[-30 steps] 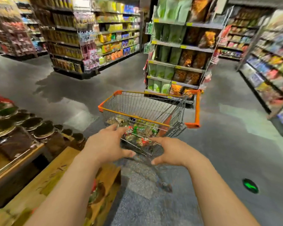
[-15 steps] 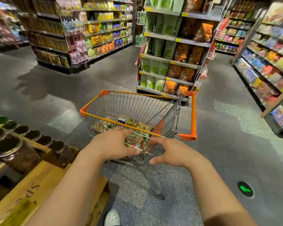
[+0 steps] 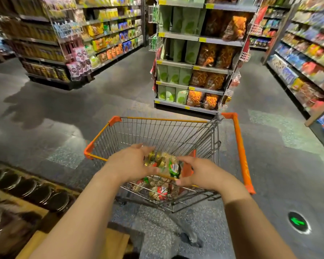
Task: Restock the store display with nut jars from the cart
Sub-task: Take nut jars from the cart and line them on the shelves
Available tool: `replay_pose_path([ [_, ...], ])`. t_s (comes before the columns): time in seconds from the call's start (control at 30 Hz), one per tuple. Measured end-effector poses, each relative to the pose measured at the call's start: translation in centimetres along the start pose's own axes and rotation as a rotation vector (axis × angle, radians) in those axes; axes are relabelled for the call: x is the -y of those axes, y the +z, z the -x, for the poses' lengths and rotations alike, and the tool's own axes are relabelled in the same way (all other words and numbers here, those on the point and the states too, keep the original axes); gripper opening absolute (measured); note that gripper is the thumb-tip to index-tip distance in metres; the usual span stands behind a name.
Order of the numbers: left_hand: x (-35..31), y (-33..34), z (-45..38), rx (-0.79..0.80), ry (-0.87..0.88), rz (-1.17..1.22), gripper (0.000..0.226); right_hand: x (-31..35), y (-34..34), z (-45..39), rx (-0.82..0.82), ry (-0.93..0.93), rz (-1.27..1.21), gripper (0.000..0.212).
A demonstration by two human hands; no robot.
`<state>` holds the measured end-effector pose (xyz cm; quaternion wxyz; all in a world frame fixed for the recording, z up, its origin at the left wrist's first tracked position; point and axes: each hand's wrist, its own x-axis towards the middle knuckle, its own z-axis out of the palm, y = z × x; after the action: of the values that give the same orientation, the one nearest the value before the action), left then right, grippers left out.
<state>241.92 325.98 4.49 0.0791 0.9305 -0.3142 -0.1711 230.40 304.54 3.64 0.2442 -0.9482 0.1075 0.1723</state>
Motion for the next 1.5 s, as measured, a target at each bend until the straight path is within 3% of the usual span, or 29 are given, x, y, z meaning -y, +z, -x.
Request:
replay_pose_path([
  [0.23, 1.7, 2.4, -7.0, 0.066, -0.048, 0.032, 0.116, -4.2, -1.2, -6.1, 0.071, 0.056, -0.067, 0.088],
  [0.43, 2.9, 3.9, -13.7, 0.132, -0.146, 0.051, 0.087, -9.1, -1.4, -15.8, 0.242, 0.157, -0.157, 0.089],
  [0.57, 3.3, 5.8, -18.5, 0.16, -0.227, 0.059, 0.084, -12.8, -0.2, -21.6, 0.213, 0.247, -0.355, 0.077],
  [0.77, 4.0, 11.5, -26.5, 0.302, -0.327, 0.149, 0.088, -17.5, 3.0, -30.7, 0.218, 0.322, -0.514, 0.079],
  [0.9, 4.4, 15.0, -30.5, 0.388, -0.363, 0.169, 0.086, -20.0, 5.3, -35.8, 0.244, 0.344, -0.475, 0.07],
  [1.03, 6.2, 19.0, -33.7, 0.454, -0.398, 0.173, 0.089, -21.6, 8.2, -40.5, 0.366, 0.339, -0.434, 0.079],
  [1.13, 7.5, 21.8, -35.4, 0.506, -0.432, 0.195, 0.093, -21.6, 11.4, -42.0, 0.454, 0.359, -0.47, 0.069],
  [1.23, 9.2, 24.6, -36.9, 0.574, -0.468, 0.233, 0.093, -21.6, 14.8, -42.4, 0.52, 0.422, -0.548, 0.072],
  [1.33, 10.7, 26.8, -38.0, 0.588, -0.519, 0.254, 0.092, -21.9, 17.8, -42.2, 0.515, 0.418, -0.558, 0.064],
  [1.5, 12.1, 29.9, -39.2, 0.635, -0.592, 0.265, 0.093, -22.3, 20.5, -42.3, 0.531, 0.47, -0.569, 0.072],
])
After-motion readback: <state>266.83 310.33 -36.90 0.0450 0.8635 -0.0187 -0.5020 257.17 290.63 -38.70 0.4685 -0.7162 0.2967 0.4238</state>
